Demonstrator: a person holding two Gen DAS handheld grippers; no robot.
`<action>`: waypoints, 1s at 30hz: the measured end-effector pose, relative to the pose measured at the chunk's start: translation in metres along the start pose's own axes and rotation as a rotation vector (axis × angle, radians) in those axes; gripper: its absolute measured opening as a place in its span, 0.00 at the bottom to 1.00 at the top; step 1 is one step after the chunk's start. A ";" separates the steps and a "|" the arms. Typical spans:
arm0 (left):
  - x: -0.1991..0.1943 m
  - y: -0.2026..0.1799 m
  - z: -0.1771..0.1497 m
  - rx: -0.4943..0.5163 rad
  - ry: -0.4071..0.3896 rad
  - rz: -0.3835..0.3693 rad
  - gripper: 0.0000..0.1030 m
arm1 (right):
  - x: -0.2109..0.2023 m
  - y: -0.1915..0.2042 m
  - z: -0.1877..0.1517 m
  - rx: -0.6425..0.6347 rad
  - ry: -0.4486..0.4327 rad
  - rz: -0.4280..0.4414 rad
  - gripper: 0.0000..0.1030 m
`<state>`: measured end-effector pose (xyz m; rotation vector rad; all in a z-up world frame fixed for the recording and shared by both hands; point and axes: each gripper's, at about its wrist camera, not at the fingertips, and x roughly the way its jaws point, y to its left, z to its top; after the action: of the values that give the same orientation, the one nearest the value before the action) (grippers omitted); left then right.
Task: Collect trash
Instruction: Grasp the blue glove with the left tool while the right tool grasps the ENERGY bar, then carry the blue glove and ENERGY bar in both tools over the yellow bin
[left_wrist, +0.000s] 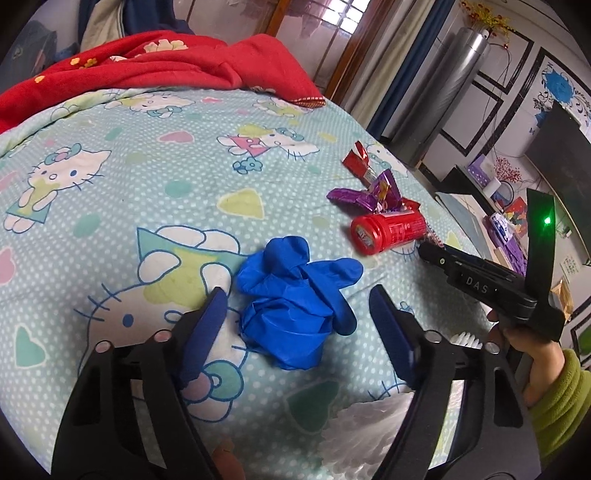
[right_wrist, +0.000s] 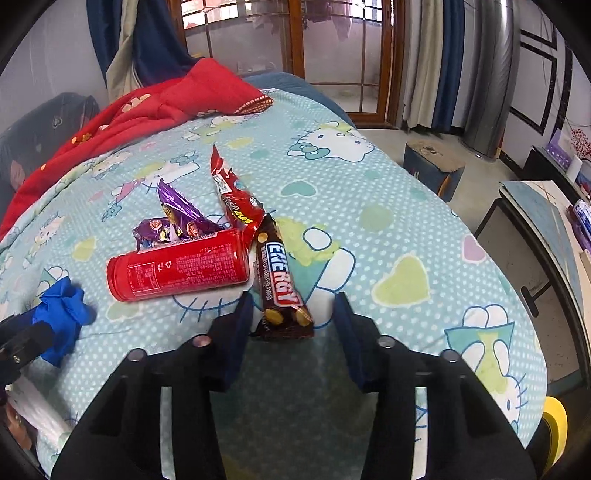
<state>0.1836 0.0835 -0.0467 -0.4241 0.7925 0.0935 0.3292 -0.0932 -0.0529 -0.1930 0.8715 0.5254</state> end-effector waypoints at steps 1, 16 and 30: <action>0.000 -0.001 0.000 0.000 0.001 0.001 0.61 | 0.000 -0.001 0.000 0.002 -0.002 -0.001 0.29; -0.009 -0.008 -0.001 0.022 0.001 -0.079 0.13 | -0.035 -0.018 -0.039 0.095 -0.048 0.036 0.25; -0.060 -0.062 0.002 0.176 -0.148 -0.141 0.12 | -0.082 -0.045 -0.066 0.175 -0.104 0.059 0.24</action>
<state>0.1573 0.0322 0.0178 -0.3012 0.6177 -0.0757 0.2648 -0.1853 -0.0339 0.0197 0.8183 0.5063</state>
